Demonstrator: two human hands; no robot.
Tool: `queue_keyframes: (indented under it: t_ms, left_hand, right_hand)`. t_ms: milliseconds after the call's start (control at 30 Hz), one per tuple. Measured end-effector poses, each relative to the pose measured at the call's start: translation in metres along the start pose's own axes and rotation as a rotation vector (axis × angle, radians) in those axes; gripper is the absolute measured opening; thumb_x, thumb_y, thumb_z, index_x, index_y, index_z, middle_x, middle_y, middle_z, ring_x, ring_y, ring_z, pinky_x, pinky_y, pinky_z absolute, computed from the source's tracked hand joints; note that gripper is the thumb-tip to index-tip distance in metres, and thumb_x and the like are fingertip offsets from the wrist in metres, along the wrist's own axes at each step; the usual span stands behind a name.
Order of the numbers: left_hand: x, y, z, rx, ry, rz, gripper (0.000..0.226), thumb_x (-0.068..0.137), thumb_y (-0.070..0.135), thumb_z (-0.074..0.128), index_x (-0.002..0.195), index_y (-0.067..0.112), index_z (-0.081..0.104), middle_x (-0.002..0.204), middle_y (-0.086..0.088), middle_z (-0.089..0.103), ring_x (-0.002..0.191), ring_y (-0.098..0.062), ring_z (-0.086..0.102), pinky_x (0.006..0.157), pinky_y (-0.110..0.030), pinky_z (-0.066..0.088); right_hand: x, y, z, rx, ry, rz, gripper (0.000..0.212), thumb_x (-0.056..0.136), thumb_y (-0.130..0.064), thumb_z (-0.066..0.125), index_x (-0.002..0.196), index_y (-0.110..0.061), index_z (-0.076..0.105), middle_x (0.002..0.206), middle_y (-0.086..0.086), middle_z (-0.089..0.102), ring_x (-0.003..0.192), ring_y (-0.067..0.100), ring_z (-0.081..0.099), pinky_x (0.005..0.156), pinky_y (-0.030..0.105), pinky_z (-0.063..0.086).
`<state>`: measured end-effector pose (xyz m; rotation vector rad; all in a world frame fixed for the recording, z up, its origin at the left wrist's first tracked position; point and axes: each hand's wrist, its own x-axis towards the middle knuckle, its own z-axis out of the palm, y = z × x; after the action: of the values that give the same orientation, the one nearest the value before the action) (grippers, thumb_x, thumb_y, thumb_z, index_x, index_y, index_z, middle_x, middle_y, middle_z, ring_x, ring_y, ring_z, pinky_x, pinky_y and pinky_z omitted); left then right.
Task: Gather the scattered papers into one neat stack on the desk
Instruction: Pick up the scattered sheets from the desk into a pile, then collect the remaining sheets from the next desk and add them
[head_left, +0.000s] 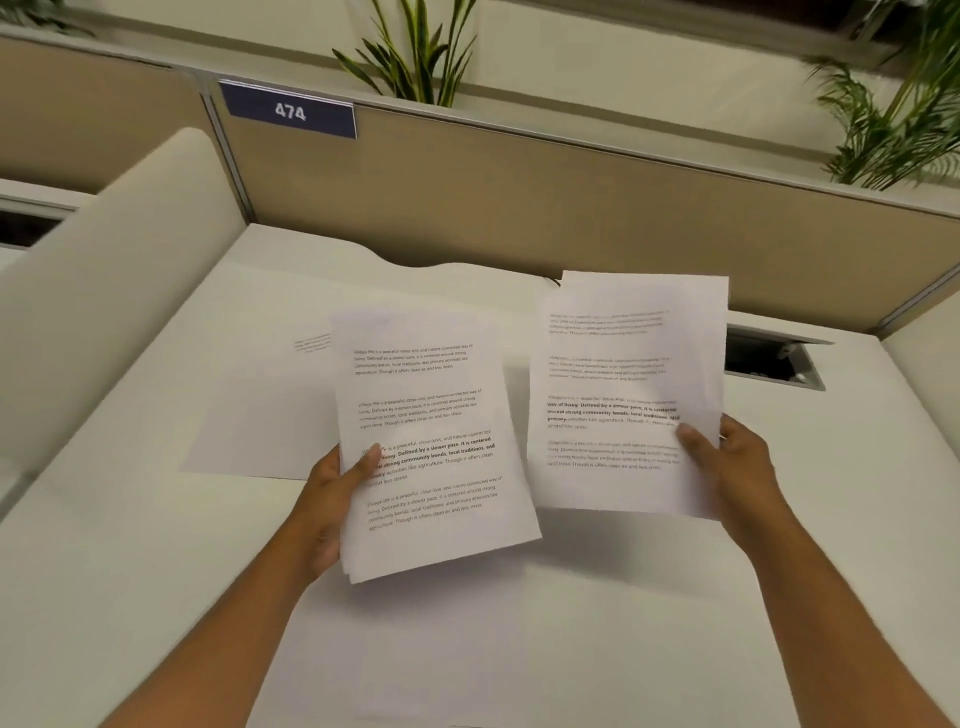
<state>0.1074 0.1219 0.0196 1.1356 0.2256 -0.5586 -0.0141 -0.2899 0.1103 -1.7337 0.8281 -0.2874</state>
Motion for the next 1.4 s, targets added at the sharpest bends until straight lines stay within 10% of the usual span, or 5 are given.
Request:
queue_keyframes:
  t_ms: [133, 600, 867, 1167, 1400]
  left_hand:
    - [-0.004, 0.002, 0.005, 0.020, 0.000, -0.019, 0.040, 0.103, 0.038, 0.068, 0.141, 0.025, 0.071, 0.132, -0.012, 0.084, 0.114, -0.034, 0.083, 0.084, -0.052, 0.071]
    - [-0.036, 0.007, 0.036, 0.153, -0.063, -0.018, 0.085, 0.090, 0.086, 0.038, 0.152, 0.035, 0.066, 0.143, 0.003, 0.079, 0.130, -0.024, 0.077, 0.105, -0.051, 0.064]
    - [-0.068, 0.005, 0.024, 0.143, 0.095, 0.066, 0.037, 0.103, 0.008, 0.074, 0.139, 0.018, 0.073, 0.130, -0.008, 0.085, 0.116, -0.034, 0.082, 0.081, -0.042, 0.071]
    - [-0.102, 0.023, -0.030, 0.115, 0.225, 0.199, 0.041, 0.108, 0.000, 0.061, 0.145, 0.015, 0.069, 0.135, -0.010, 0.083, 0.118, -0.032, 0.081, 0.092, -0.044, 0.070]
    - [-0.098, 0.022, -0.075, 0.083, 0.232, 0.171, 0.045, 0.108, 0.002, 0.060, 0.152, 0.013, 0.064, 0.138, -0.011, 0.081, 0.121, -0.033, 0.080, 0.090, -0.043, 0.071]
  right_hand:
    - [-0.034, -0.022, 0.031, 0.010, -0.138, -0.047, 0.018, 0.102, -0.033, 0.069, 0.118, -0.028, 0.073, 0.102, -0.017, 0.083, 0.084, 0.009, 0.081, 0.059, 0.021, 0.063]
    - [-0.067, -0.009, 0.117, -0.026, -0.296, -0.072, 0.026, 0.103, -0.032, 0.066, 0.127, -0.025, 0.060, 0.126, -0.004, 0.071, 0.108, 0.016, 0.072, 0.092, 0.040, 0.062]
    - [-0.065, 0.001, 0.138, -0.091, -0.466, -0.162, 0.053, 0.088, -0.034, 0.084, 0.117, -0.028, 0.041, 0.102, -0.012, 0.076, 0.080, -0.003, 0.076, 0.065, 0.016, 0.057]
    - [-0.068, 0.059, 0.150, -0.780, -0.710, -0.352, 0.073, 0.090, -0.044, 0.081, 0.148, -0.011, 0.053, 0.148, 0.011, 0.053, 0.138, 0.033, 0.048, 0.110, 0.040, 0.044]
    - [-0.060, 0.062, 0.165, -0.879, -0.595, -0.185, 0.071, 0.067, -0.036, 0.093, 0.128, -0.020, 0.061, 0.117, 0.004, 0.067, 0.113, 0.029, 0.062, 0.094, 0.037, 0.050]
